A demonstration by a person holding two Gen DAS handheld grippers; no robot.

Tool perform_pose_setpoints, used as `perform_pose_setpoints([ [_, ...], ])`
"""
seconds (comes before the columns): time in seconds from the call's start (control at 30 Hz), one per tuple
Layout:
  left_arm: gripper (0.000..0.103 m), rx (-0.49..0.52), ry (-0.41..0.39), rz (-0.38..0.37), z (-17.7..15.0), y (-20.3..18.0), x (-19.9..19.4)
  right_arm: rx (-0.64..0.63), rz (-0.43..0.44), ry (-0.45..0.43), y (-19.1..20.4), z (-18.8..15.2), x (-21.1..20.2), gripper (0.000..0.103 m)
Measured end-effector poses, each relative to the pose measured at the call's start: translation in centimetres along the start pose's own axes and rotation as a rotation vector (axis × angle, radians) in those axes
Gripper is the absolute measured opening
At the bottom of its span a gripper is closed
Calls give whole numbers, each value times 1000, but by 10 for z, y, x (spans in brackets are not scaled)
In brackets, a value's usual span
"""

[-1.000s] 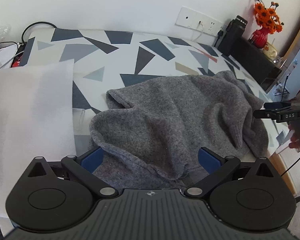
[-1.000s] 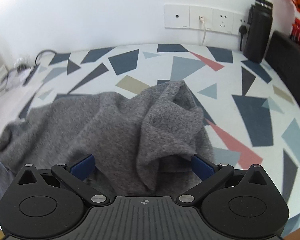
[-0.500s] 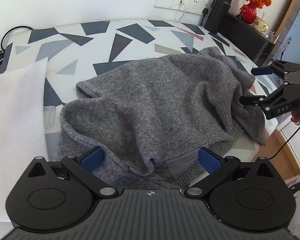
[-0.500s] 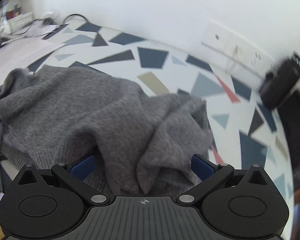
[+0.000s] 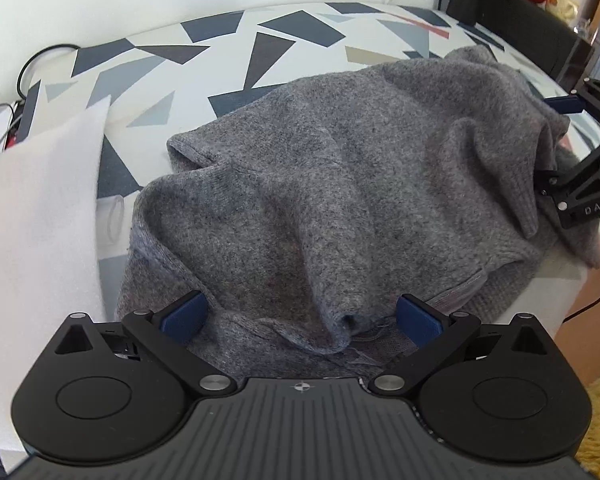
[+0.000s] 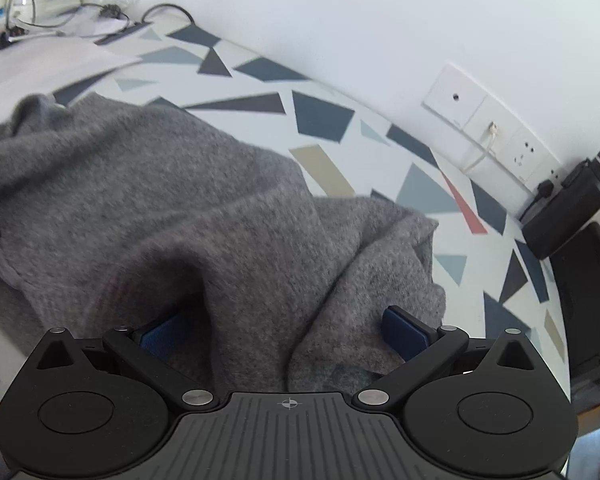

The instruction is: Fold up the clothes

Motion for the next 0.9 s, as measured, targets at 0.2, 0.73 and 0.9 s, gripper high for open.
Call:
perform_pose_setpoints([
  [0.2, 83, -177, -58, -154, 10, 13, -17, 42, 4, -12, -11, -6, 0, 92],
  [0.73, 47, -200, -83, -299, 34, 13, -49, 252, 199, -103, -54, 49, -54, 19],
  [0.9, 69, -139, -26, -248, 22, 2, -31, 254, 194, -101, -54, 49, -55, 19],
])
Point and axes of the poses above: each gripper's, at about its wrist camera, not at the fingertips, and x roughly the way its jaws point, y to its left, z to its top, the point moved 10 cm from there along x, roughly the way its jaws point, and after that the axes turned 8 degrees about x, right-handed, at the moved point
